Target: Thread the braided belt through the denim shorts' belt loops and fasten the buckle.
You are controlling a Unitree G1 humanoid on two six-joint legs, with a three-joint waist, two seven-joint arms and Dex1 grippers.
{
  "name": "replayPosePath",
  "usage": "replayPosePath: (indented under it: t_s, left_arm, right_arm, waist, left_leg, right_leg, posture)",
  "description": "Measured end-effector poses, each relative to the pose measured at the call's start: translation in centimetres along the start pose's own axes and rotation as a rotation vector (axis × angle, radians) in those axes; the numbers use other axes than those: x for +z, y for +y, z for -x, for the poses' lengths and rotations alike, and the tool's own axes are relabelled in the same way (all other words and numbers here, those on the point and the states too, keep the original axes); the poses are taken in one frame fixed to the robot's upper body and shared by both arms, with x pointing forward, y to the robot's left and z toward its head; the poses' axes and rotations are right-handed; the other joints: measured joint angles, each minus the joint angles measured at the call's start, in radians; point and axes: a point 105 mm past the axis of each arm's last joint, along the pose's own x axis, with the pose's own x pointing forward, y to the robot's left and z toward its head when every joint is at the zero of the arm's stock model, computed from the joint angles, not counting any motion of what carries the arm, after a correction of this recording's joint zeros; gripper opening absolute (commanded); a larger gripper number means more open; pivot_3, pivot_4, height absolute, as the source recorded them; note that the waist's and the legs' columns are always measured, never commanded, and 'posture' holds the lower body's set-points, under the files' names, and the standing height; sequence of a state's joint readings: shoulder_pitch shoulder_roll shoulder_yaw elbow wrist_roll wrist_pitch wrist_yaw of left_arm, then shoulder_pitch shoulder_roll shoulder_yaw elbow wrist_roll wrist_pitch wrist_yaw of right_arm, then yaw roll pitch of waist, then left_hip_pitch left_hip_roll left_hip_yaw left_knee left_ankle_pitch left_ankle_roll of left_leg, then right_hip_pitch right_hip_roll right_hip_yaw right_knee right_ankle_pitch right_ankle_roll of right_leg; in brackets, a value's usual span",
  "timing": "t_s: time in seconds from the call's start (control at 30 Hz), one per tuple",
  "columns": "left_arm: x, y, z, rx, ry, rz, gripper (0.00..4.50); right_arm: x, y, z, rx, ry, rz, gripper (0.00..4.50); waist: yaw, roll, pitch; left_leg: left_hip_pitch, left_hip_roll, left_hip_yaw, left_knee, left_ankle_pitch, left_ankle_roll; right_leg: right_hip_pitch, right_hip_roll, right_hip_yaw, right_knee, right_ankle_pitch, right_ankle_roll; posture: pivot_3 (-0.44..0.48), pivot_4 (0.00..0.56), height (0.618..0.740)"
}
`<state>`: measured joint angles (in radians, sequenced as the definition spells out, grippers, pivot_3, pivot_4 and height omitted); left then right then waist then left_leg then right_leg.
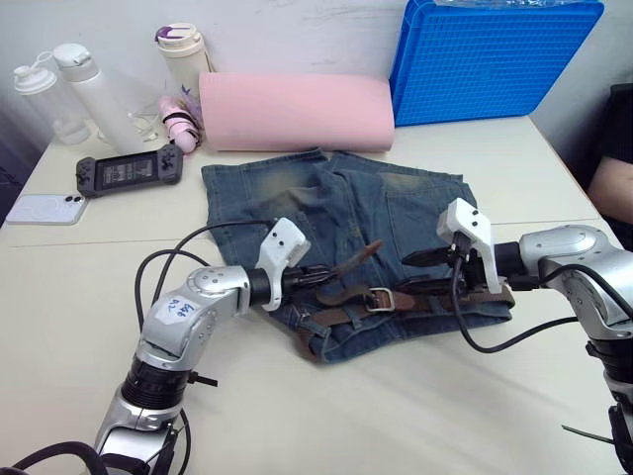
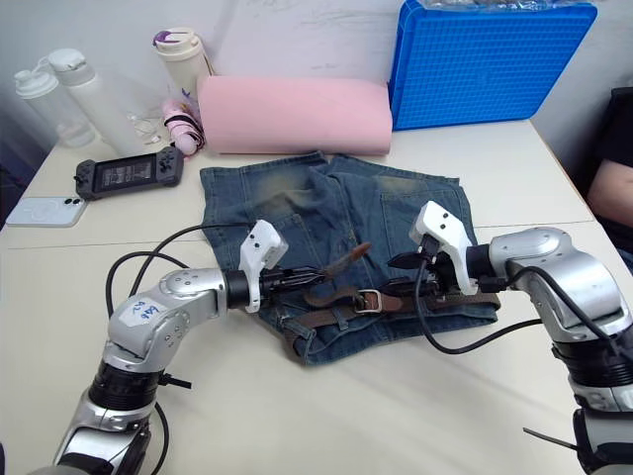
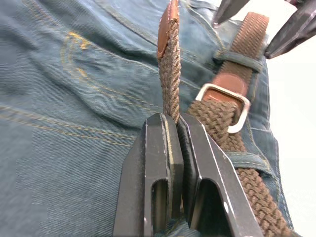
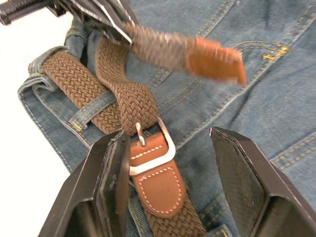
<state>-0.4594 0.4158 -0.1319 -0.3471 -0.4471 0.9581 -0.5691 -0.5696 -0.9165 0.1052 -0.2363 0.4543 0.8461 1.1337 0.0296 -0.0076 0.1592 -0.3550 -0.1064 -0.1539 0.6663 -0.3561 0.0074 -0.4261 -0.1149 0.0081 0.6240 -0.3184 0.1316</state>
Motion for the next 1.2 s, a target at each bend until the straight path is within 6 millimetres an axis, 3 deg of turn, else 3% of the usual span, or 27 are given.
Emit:
replayPosePath:
  t_s: [0.1, 0.23, 0.5, 0.8, 1.2]
  left_arm:
    - [-0.7, 0.3, 0.5, 0.016, 0.031, 0.001, 0.00]
    - [-2.2, 1.3, 1.9, 0.067, 0.164, -0.258, 0.00]
    - [-3.3, 0.7, 1.9, 0.050, 0.184, -0.516, 0.00]
    - [-3.7, 0.2, 1.7, 0.027, 0.190, -0.573, 0.00]
    - [-4.1, 0.0, 1.7, 0.011, 0.215, -0.629, 0.00]
  right_arm:
    - [0.0, 0.1, -0.3, -0.006, 0.012, 0.052, 1.93]
    - [-0.3, 0.9, -1.8, 0.037, 0.022, 0.091, 0.06]
    - [0.1, 1.6, -3.2, 0.073, -0.022, 0.095, 0.06]
    - [-1.0, 2.6, -4.4, 0.146, 0.027, 0.069, 0.06]
    - [-2.1, 1.9, -4.8, 0.156, 0.036, 0.031, 0.06]
  waist:
    - [-0.001, 0.000, 0.000]
    - [-0.005, 0.000, 0.000]
    - [0.000, 0.000, 0.000]
    - [0.000, 0.000, 0.000]
    - [-0.001, 0.000, 0.000]
  left_leg:
    - [0.000, 0.000, 0.000, 0.000, 0.000, 0.000]
    - [0.001, 0.001, 0.001, -0.001, 0.000, 0.000]
    - [0.001, 0.000, 0.001, 0.000, 0.000, 0.000]
    - [0.001, 0.000, 0.001, 0.000, 0.000, 0.000]
    - [0.001, 0.000, 0.001, 0.000, 0.000, 0.000]
  right_leg:
    - [0.000, 0.000, 0.000, 0.000, 0.000, 0.000]
    - [0.000, 0.000, 0.001, 0.000, 0.000, 0.000]
    - [0.000, 0.000, 0.000, 0.000, 0.000, 0.000]
    - [0.000, 0.000, 0.000, 0.001, 0.000, 0.000]
    - [0.000, 0.000, 0.000, 0.002, 0.000, 0.000]
  posture:
    - [0.000, 0.150, 0.740]
    - [0.000, 0.150, 0.740]
    - [0.000, 0.150, 0.740]
    - [0.000, 0.150, 0.740]
    - [0.000, 0.150, 0.740]
